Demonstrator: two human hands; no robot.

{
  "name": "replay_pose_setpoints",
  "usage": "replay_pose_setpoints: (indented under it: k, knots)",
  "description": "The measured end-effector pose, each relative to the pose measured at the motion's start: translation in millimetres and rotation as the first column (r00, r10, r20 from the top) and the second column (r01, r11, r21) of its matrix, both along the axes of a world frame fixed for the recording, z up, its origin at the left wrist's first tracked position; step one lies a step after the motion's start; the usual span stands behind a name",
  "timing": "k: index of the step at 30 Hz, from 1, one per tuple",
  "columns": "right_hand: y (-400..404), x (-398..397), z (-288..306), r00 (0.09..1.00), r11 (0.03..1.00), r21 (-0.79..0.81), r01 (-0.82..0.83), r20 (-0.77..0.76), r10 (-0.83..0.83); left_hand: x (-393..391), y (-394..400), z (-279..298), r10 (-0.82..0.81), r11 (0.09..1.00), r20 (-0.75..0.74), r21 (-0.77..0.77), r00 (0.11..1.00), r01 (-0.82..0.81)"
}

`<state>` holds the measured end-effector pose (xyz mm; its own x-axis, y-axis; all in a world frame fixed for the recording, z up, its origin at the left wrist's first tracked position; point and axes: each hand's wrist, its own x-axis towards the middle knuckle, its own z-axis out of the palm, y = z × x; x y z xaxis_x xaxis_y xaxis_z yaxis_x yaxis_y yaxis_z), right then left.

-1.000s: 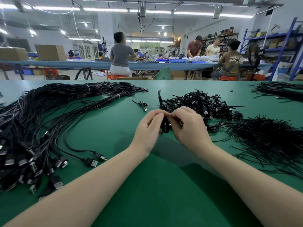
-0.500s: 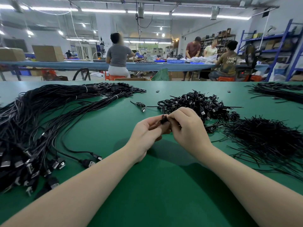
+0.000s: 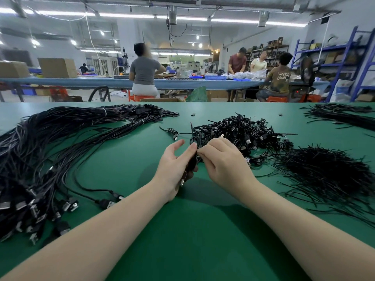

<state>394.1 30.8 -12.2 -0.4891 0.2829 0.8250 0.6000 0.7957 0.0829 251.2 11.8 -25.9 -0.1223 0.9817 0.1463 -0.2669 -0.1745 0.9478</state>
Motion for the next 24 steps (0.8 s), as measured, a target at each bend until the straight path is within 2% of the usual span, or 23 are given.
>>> replay_pose_setpoints:
  k: [5,12,14,17,20,24]
  knots:
    - [-1.1,-0.9,-4.5,0.998,0.989,-0.147,-0.032,-0.060,0.023,0.4,0.1,-3.7,0.084,0.995,-0.027,0.061,0.996,-0.082]
    - [-1.5,-4.1,-6.1,0.998,0.989,-0.148,-0.021,-0.067,0.011,0.8,2.5,-4.7,0.121,0.992,-0.045,0.035,0.992,-0.120]
    - [-0.8,-4.1,-6.1,0.997,0.988,-0.155,-0.019,-0.081,0.006,-0.1,2.6,-3.2,0.081,0.997,-0.018,0.013,0.997,-0.081]
    - [3.6,0.3,-5.5,0.988,0.987,-0.160,-0.007,-0.154,-0.018,-2.5,4.0,1.1,-0.061,0.998,0.011,-0.027,0.998,0.061]
    - [7.3,5.0,-6.1,0.974,0.983,-0.181,0.000,-0.223,-0.041,-1.5,6.8,-3.3,-0.127,0.992,-0.057,0.014,0.990,0.128]
    - [6.4,4.4,-4.7,0.970,0.978,-0.206,-0.020,-0.239,-0.030,-0.6,8.1,-9.4,0.012,0.995,-0.161,0.095,0.987,0.003]
